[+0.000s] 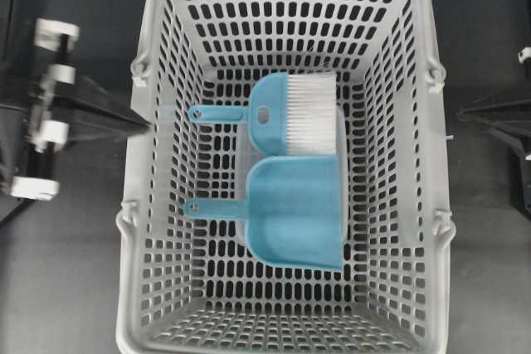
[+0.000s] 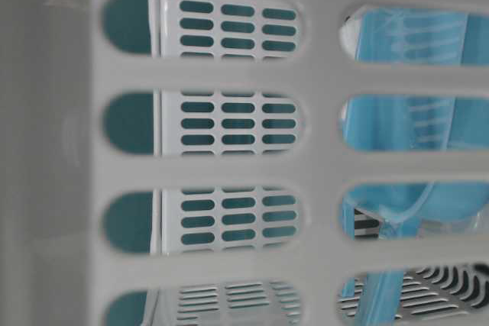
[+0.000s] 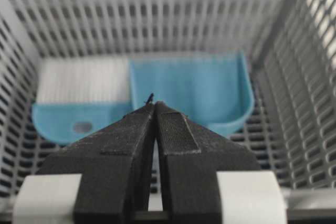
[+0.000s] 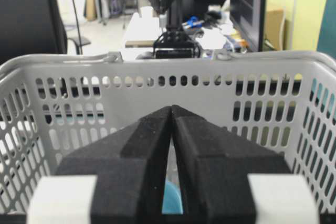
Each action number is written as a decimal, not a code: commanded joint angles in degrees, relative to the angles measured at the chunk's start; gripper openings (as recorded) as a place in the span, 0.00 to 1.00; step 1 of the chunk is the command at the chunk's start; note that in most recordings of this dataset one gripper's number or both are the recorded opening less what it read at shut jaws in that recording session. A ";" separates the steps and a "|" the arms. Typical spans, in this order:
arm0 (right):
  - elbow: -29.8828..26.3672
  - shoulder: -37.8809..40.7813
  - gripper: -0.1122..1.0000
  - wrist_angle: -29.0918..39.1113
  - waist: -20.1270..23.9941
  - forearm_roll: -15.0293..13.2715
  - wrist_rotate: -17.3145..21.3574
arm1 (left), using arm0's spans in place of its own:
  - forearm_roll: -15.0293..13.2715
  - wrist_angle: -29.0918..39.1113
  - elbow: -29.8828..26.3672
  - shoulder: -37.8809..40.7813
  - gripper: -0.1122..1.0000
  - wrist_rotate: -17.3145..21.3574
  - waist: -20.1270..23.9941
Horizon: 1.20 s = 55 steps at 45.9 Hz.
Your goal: Pick up the dustpan from the shopping basket with the left arm.
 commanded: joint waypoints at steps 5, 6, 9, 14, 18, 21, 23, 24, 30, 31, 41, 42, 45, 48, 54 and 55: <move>-0.70 0.26 0.10 -0.18 0.44 0.44 0.09 | 0.18 9.67 -12.13 9.93 0.10 0.70 -1.41; -0.70 0.26 0.10 -0.18 0.44 0.44 0.09 | 0.18 10.63 -13.27 11.07 0.10 0.79 -1.67; -0.70 0.18 0.10 -0.09 0.62 0.44 0.09 | 0.18 14.15 -16.88 15.03 0.10 1.32 -2.46; -0.70 0.18 0.10 0.00 0.79 0.44 0.09 | 0.18 20.48 -21.80 20.30 0.10 1.49 -2.81; -0.70 0.18 0.10 0.09 0.88 0.44 0.09 | 0.18 27.60 -26.10 24.52 0.10 1.49 -2.90; -0.62 0.18 0.10 0.09 0.97 0.44 0.09 | 0.18 31.46 -28.39 27.16 0.11 1.41 -2.90; -0.62 0.18 0.10 0.09 0.97 0.44 0.09 | 0.18 33.57 -29.97 28.56 0.11 1.41 -2.90; -0.62 0.18 0.10 0.09 0.97 0.44 0.09 | 0.18 34.37 -30.41 29.27 0.11 1.23 -2.90; -0.53 0.18 0.10 0.09 1.05 0.44 0.09 | 0.18 37.00 -33.13 32.87 0.28 0.79 -3.43; -0.53 0.18 0.10 0.09 1.14 0.44 0.09 | 0.18 37.09 -33.49 33.31 0.33 0.53 -3.69; -0.44 0.09 0.10 0.09 1.93 0.44 0.09 | 0.18 40.69 -34.89 37.79 0.86 -1.05 -4.83; -0.44 0.09 0.10 0.18 1.93 0.44 0.09 | 0.18 41.22 -34.89 38.23 0.89 -1.32 -5.01; -0.44 0.09 0.10 0.09 2.11 0.44 0.09 | 0.18 43.15 -34.63 39.55 0.92 -2.02 -5.71; -0.44 0.09 0.10 0.18 2.29 0.44 0.00 | 0.18 44.03 -34.01 40.61 0.92 -2.64 -6.24; -0.35 0.09 0.10 0.09 2.37 0.44 0.00 | 0.18 43.86 -32.96 42.89 0.91 -3.78 -7.03; -0.35 0.18 0.10 0.09 2.37 0.44 0.00 | 0.18 43.86 -32.78 43.24 0.91 -4.04 -7.12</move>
